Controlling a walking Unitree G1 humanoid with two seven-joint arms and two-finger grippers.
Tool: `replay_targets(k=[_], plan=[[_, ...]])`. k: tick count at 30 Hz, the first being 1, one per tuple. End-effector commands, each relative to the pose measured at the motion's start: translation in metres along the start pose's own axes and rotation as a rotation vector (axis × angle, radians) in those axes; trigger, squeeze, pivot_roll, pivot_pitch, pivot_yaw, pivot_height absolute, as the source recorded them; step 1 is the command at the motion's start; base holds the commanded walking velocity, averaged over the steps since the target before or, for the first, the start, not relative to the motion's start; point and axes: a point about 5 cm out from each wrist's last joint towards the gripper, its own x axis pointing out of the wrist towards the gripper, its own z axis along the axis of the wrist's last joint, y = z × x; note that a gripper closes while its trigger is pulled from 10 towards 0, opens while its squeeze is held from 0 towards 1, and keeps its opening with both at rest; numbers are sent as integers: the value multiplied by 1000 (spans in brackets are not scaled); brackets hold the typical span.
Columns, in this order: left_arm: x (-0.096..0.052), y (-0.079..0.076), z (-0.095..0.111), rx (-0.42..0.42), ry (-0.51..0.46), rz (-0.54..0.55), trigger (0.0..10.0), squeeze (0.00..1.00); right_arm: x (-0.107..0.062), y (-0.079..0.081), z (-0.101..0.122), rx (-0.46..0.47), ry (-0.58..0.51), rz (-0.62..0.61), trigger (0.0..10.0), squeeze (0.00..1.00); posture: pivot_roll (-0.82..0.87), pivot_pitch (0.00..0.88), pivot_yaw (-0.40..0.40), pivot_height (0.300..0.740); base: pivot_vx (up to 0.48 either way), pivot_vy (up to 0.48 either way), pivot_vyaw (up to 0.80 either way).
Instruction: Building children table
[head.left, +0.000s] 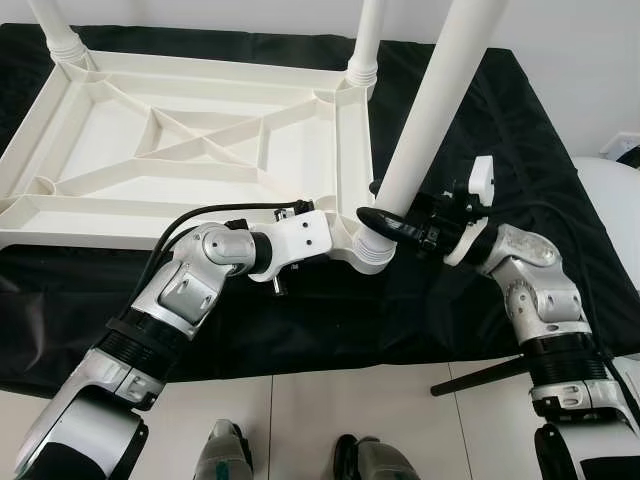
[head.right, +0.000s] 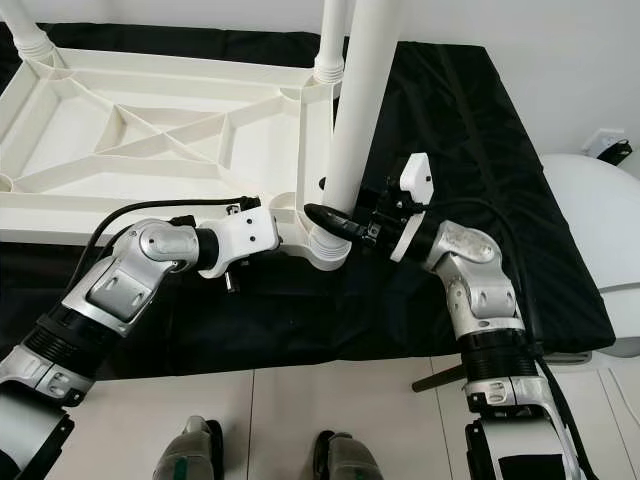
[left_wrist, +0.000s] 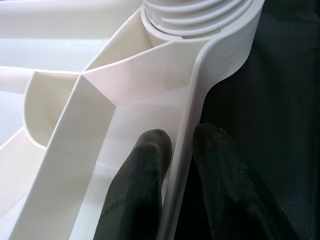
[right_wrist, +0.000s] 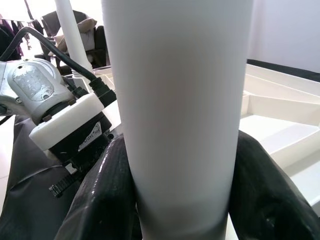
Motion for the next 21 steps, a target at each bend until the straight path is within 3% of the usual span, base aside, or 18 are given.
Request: replay_targets(k=[1,13,21], plan=[[6,-13,1,23,-7,-47,10000,0,-7,8,-12,66,0,-70,0,0,66,213,-20,740,0,0,0],[7,-15,2,23,-7,-61,10000,0,-4,26,-13,98,-42,-219,0,0,65,223,-21,740,0,0,0],[7,-15,2,17,-4,-56,10000,0,11,58,-8,169,-97,-285,0,0,64,227,-25,740,0,0,0]])
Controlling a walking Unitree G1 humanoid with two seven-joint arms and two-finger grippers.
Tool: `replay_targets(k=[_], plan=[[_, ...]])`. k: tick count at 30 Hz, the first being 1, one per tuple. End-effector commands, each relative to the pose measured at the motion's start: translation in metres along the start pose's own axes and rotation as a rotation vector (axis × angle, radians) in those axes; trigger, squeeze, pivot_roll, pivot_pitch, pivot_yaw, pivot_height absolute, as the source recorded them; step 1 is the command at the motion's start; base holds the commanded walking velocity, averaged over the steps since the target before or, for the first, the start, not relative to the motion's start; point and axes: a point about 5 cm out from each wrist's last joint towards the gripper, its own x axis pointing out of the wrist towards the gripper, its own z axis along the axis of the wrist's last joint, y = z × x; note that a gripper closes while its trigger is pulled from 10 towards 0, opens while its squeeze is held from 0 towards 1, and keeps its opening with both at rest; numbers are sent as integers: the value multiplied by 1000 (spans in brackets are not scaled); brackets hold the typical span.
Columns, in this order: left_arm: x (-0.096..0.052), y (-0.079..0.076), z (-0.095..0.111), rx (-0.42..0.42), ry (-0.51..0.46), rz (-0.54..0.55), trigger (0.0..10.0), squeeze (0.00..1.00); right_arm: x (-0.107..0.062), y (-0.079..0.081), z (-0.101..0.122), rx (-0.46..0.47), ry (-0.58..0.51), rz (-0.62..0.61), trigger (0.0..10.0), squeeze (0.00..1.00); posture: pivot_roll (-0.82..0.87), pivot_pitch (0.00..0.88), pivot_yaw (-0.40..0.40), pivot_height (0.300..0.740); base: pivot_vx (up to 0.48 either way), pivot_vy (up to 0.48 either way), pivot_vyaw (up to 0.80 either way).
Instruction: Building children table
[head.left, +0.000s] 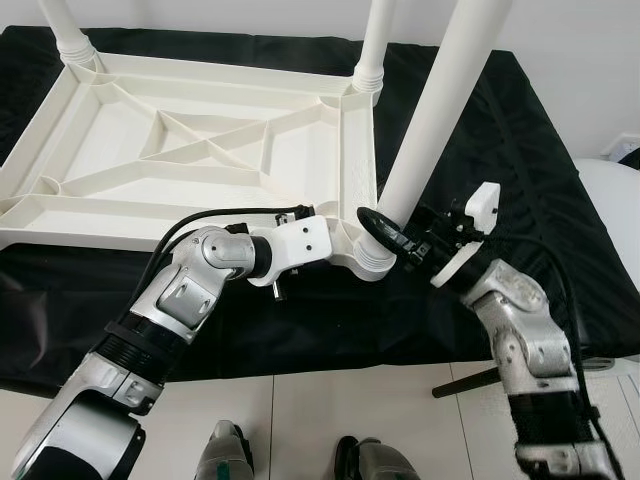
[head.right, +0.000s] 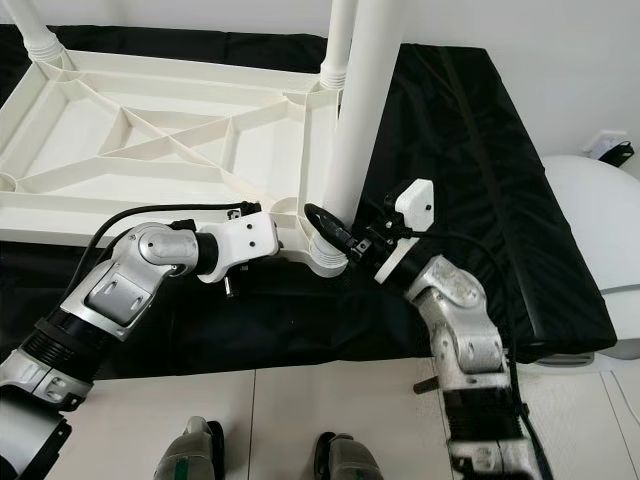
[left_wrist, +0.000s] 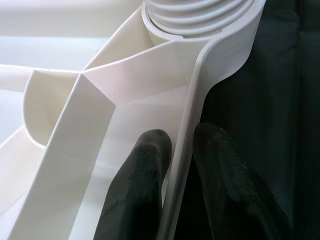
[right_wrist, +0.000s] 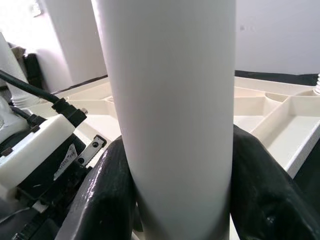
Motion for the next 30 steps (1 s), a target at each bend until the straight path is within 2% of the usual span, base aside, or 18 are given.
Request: replay_targets(k=[1,5,6,9,12,18,22,30], plan=[[8,-10,0,9,2,-23,10000,0,4,16,-6,96,-7,17,0,0,64,227,-25,740,0,0,0],[7,-10,0,9,4,-21,10000,0,6,24,-5,107,-20,-34,0,0,66,227,-30,740,0,0,0],[7,-9,0,8,4,-19,10000,0,7,27,-4,97,-22,-92,0,0,68,228,-32,740,0,0,0],[6,-9,0,8,4,-17,10000,0,8,29,-3,88,-30,-145,0,0,67,228,-34,740,0,0,0],[6,-9,0,6,5,-15,10000,0,7,32,-4,42,-14,-278,0,0,66,230,-31,740,0,0,0],[6,-7,0,6,5,-13,10000,0,7,35,-6,10,0,-368,0,0,63,231,-30,740,0,0,0],[7,-6,1,8,2,-12,10000,0,6,39,-13,-61,69,-508,0,0,66,231,-29,740,0,0,0],[7,-5,2,9,2,-9,10000,0,3,39,-20,-19,119,-605,0,0,65,224,-31,740,0,0,0]])
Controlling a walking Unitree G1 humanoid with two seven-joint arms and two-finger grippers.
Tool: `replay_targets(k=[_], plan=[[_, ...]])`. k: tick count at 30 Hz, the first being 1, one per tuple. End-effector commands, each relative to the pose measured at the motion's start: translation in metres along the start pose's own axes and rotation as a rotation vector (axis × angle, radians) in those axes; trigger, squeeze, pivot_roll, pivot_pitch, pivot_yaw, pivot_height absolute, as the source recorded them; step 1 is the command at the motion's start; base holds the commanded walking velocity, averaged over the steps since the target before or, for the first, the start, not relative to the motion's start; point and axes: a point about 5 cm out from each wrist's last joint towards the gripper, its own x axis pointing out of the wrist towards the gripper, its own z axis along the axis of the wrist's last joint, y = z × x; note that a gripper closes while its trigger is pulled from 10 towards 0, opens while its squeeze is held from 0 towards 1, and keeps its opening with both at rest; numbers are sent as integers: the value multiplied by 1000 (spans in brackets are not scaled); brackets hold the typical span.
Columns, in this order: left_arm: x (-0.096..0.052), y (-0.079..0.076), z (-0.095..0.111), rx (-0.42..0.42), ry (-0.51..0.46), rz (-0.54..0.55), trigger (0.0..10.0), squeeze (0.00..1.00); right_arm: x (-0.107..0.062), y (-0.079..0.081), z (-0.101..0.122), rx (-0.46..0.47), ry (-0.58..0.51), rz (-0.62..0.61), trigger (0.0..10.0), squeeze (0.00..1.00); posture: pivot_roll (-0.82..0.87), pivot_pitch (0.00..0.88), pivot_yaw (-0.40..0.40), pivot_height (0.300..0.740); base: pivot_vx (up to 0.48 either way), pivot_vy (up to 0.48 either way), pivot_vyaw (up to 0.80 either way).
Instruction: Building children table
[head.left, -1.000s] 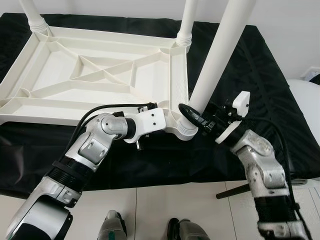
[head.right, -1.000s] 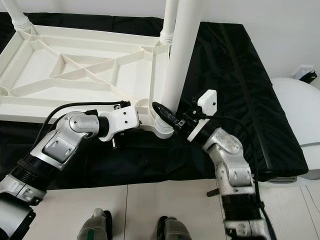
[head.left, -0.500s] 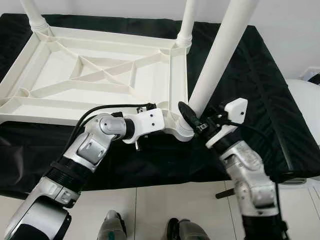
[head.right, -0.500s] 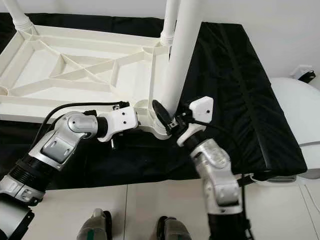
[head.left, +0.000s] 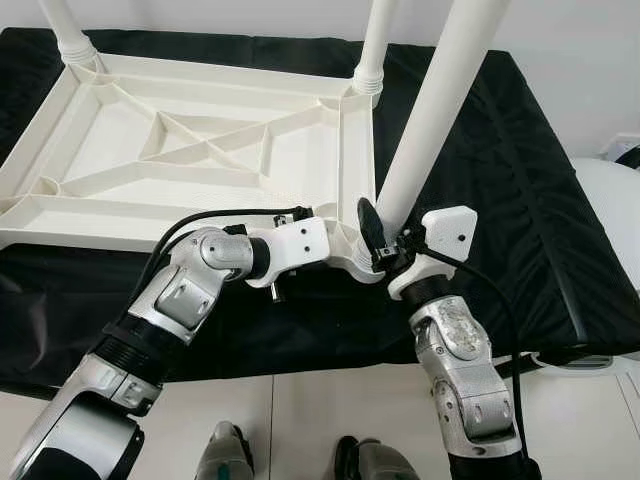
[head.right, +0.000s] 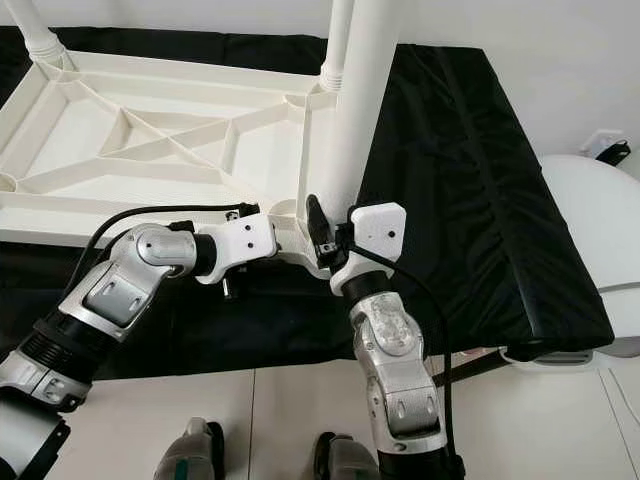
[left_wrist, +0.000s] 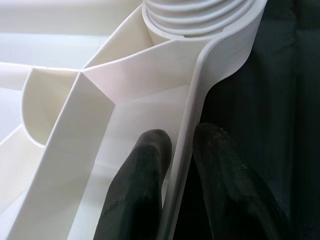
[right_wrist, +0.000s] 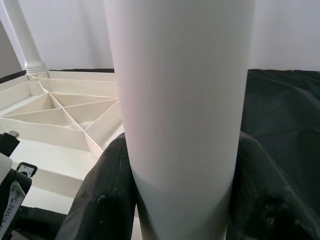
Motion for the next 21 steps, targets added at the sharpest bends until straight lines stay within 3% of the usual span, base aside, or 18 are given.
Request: replay_targets(k=[1,4,5,8,9,15,21], plan=[[7,-5,3,20,-1,-12,10000,0,-6,-3,-21,20,127,-51,0,0,65,224,-31,740,0,0,0],[7,-5,3,21,0,-10,10000,0,-7,-3,-21,16,130,-69,0,0,64,222,-31,740,0,0,0],[7,-5,3,22,-1,-10,10000,0,-6,-4,-21,14,128,-71,10000,0,62,218,-32,740,0,0,0],[7,-5,3,22,-2,-11,10000,0,-6,-4,-20,14,126,-66,10000,0,63,218,-34,740,0,0,0],[7,-5,3,23,-2,-11,10000,0,-5,-4,-20,15,123,-65,10000,1000,61,214,-35,740,0,0,0],[7,-5,3,25,-2,-10,10000,0,-4,-4,-19,16,115,-41,10000,1000,60,210,-35,740,0,0,0],[8,-5,4,26,-3,-8,10000,0,3,-12,-16,64,89,175,10000,1000,61,202,-37,740,0,0,0]])
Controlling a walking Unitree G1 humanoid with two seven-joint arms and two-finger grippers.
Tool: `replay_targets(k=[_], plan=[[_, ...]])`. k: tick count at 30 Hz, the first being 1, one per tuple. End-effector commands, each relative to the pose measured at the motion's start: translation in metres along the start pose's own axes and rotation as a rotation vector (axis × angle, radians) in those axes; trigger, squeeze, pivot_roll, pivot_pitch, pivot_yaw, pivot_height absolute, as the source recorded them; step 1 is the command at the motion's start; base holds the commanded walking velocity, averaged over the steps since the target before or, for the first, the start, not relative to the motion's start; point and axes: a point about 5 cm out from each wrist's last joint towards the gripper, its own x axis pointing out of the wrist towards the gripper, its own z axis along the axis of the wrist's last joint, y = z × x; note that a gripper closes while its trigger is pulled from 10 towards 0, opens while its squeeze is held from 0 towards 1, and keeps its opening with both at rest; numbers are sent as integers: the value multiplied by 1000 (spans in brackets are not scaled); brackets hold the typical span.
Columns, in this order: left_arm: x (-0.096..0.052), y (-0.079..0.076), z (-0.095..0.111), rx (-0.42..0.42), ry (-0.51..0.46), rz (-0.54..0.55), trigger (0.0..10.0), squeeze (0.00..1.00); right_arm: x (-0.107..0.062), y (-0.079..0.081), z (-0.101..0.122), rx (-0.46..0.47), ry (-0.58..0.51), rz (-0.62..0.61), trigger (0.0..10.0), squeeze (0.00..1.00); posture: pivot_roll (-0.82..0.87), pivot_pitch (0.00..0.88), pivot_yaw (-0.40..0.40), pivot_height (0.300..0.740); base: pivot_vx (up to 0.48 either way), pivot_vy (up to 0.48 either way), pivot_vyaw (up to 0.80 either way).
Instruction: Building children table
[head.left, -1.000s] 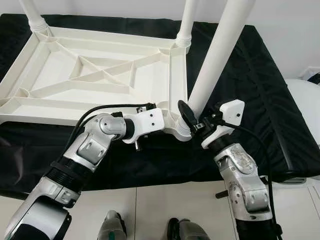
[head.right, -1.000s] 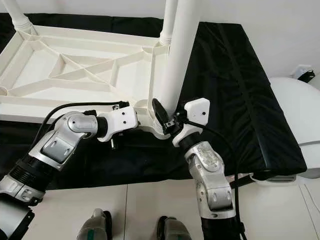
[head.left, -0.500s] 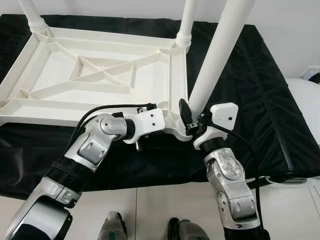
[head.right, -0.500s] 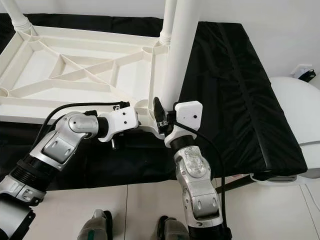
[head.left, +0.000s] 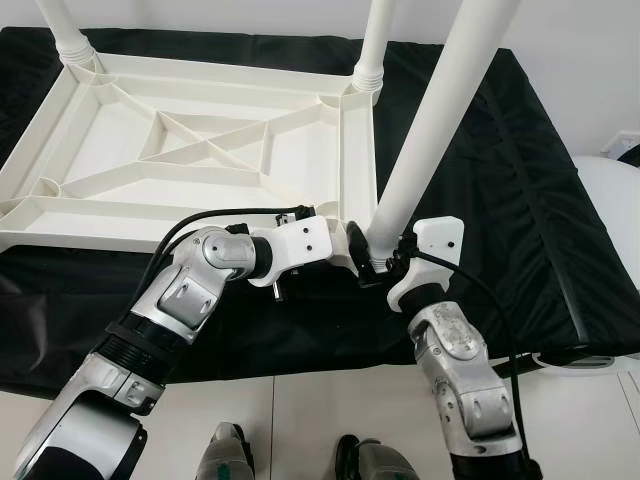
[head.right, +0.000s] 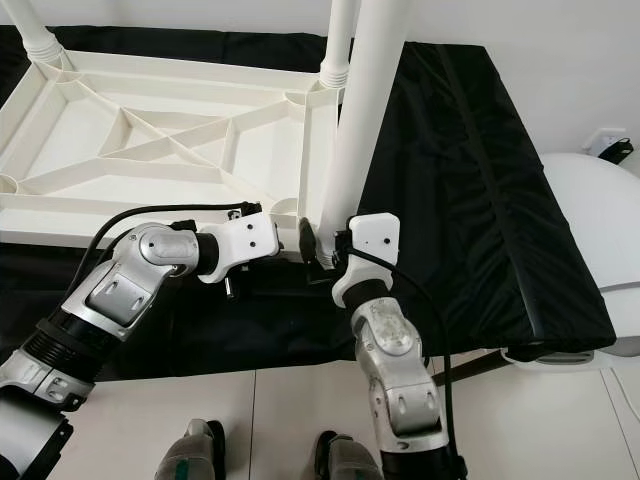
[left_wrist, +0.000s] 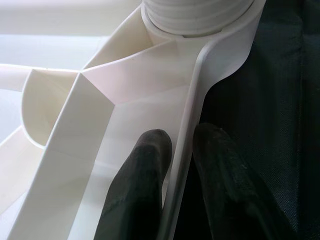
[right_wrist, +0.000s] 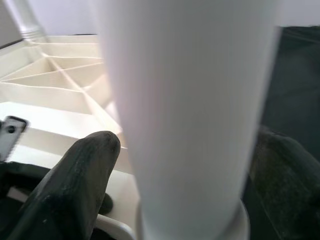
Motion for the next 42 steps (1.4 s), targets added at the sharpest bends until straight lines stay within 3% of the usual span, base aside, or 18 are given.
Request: replay_targets(k=[1,8,11,12,21,38,39,42], plan=[[7,-6,2,23,-1,-10,10000,0,1,-5,-1,39,0,84,10000,1000,61,202,-37,740,0,0,0],[7,-5,3,24,-1,-8,10000,0,7,-17,4,46,0,285,10000,1000,63,200,-37,740,0,0,0],[6,-5,2,24,1,-5,10000,0,12,-34,10,27,9,432,10000,1000,66,202,-37,740,0,0,0],[6,-4,2,23,1,-4,10000,0,14,-40,13,7,6,488,10000,0,67,202,-37,740,0,0,0],[5,-2,2,21,5,5,10000,0,26,-73,18,-7,74,672,10000,0,73,205,-32,740,0,0,0],[4,-1,2,23,8,3,10000,0,39,-78,14,-46,93,835,10000,0,80,211,-18,740,0,0,0],[4,-1,2,22,8,2,10000,0,41,-78,15,-50,84,849,4275,0,80,212,-16,740,0,0,0],[4,-1,2,21,8,3,10000,0,42,-77,15,-54,81,867,4275,0,80,212,-16,740,0,0,0]])
